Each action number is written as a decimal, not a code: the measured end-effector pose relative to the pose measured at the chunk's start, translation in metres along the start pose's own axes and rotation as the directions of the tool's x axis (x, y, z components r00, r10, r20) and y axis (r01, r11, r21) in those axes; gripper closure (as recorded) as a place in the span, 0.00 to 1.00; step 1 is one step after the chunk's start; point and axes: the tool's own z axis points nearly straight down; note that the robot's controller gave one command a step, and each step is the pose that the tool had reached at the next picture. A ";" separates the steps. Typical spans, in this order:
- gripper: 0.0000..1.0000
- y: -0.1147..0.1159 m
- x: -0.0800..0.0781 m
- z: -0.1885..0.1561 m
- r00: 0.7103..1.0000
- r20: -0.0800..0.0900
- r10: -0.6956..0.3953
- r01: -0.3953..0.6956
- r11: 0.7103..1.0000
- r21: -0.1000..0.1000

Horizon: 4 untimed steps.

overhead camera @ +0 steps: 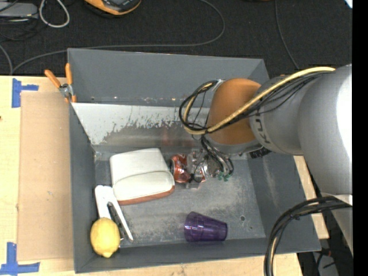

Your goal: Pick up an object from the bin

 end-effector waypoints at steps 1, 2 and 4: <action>1.00 0.000 0.000 0.000 1.000 0.000 -0.001 0.001 1.000 0.000; 1.00 -0.001 0.000 -0.007 1.000 -0.001 -0.001 0.001 1.000 0.002; 1.00 0.000 0.001 -0.054 1.000 -0.003 -0.002 0.002 1.000 0.000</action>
Offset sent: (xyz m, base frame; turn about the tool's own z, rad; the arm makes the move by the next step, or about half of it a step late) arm 0.0002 0.0001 0.0203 -0.0005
